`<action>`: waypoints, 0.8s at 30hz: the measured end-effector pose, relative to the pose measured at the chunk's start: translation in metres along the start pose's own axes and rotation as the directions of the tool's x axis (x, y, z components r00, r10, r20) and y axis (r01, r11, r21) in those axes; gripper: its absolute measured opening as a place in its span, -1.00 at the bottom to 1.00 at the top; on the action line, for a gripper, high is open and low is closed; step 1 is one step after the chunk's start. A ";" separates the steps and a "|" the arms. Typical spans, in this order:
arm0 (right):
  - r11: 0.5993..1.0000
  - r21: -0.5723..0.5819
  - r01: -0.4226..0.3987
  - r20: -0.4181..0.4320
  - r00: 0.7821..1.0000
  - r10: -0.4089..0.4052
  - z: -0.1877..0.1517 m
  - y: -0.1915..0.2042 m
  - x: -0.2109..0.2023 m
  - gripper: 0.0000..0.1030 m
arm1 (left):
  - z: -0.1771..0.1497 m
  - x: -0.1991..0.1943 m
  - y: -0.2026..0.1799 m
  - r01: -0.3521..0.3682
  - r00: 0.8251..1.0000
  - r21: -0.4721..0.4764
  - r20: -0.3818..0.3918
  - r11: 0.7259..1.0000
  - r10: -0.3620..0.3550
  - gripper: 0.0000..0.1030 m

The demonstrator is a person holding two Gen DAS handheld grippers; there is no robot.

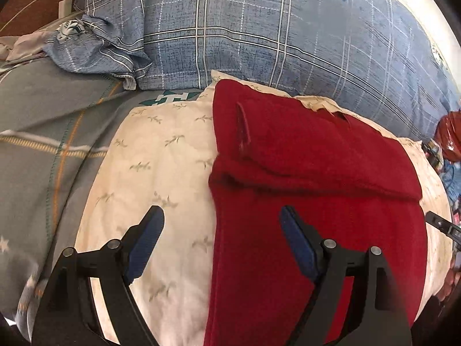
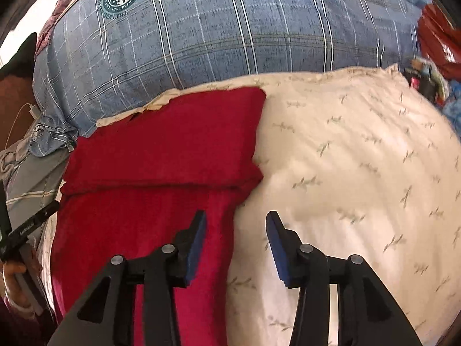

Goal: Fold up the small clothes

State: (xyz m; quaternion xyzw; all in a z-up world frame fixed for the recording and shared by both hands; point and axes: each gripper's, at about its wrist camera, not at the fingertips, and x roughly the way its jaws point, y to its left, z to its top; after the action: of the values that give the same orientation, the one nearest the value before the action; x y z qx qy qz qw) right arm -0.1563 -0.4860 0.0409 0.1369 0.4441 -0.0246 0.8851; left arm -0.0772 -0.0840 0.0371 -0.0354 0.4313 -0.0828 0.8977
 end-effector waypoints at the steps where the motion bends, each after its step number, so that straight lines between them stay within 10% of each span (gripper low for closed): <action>1: 1.000 -0.001 -0.011 -0.011 1.000 0.011 -0.004 0.003 0.001 -0.11 | -0.002 -0.003 0.000 -0.002 1.000 0.004 0.002 1.000 0.002 0.61; 6: 0.999 -0.030 0.012 -0.029 1.000 -0.013 -0.016 0.011 0.009 -0.18 | -0.017 -0.017 0.000 0.000 1.000 0.022 0.003 1.000 0.000 0.61; 9: 0.999 -0.053 0.003 -0.017 1.000 -0.004 -0.018 0.015 0.007 -0.75 | -0.023 -0.022 -0.001 -0.001 1.000 0.036 0.008 0.999 0.001 0.61; 24: 0.996 -0.062 0.058 0.019 0.998 -0.057 -0.032 0.012 -0.018 -0.82 | -0.056 -0.032 0.007 -0.006 1.000 0.033 -0.023 0.999 0.006 0.61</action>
State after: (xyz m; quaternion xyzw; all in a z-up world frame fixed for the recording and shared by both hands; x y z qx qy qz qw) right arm -0.1899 -0.4676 0.0395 0.0960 0.4407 -0.0374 0.8917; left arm -0.1396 -0.0713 0.0259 -0.0185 0.4403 -0.0876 0.8934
